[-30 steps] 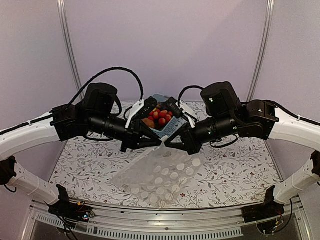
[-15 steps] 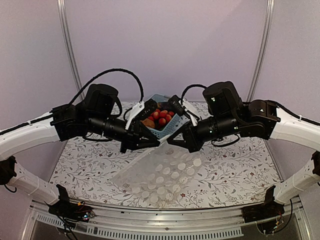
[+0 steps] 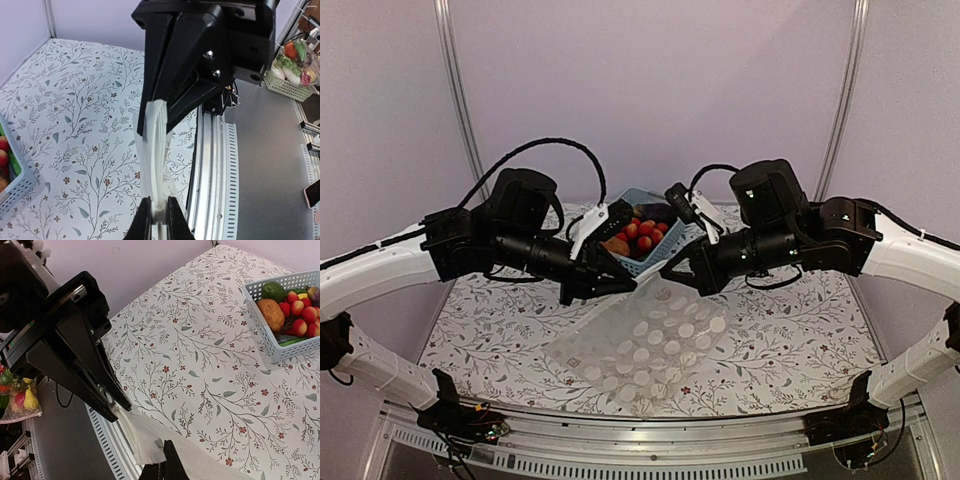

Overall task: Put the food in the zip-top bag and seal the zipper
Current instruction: Unzip the zipper from the zipper food storage bag.

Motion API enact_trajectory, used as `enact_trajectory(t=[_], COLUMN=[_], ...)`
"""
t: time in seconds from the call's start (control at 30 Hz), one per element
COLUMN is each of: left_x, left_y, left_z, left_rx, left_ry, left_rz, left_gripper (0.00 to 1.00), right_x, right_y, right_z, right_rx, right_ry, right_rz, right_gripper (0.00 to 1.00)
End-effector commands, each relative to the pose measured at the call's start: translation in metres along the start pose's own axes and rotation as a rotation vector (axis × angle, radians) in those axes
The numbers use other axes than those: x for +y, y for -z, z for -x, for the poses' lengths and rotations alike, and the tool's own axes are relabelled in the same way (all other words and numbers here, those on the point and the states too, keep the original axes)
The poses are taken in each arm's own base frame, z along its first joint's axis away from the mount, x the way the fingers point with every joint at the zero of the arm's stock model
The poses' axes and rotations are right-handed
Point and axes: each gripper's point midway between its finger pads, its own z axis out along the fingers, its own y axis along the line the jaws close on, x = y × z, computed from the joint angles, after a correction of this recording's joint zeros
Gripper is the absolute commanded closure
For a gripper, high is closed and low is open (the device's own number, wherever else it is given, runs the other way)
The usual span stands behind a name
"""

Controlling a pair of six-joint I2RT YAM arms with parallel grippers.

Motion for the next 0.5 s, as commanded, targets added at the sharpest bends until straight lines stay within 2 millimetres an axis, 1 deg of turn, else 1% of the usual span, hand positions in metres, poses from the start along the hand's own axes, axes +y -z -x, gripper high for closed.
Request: enact_trajectory(t=[0.0, 0.2, 0.47], left_x=[-0.003, -0.002, -0.001], left_y=[0.010, 0.011, 0.012], left_z=[-0.005, -0.005, -0.006], left_rx=[0.027, 0.027, 0.027], left_ry=[0.002, 0.001, 0.003], left_rz=[-0.006, -0.002, 0.002], left_gripper=[1.00, 1.00, 1.00], right_x=[-0.023, -0.034, -0.042], right_y=[0.011, 0.014, 0.017], right_z=[0.008, 0.010, 0.013], right_rx=[-0.047, -0.060, -0.074], right_ry=[-0.038, -0.065, -0.079], right_rz=[-0.095, -0.126, -0.150], right_gripper=[1.00, 1.00, 1.00])
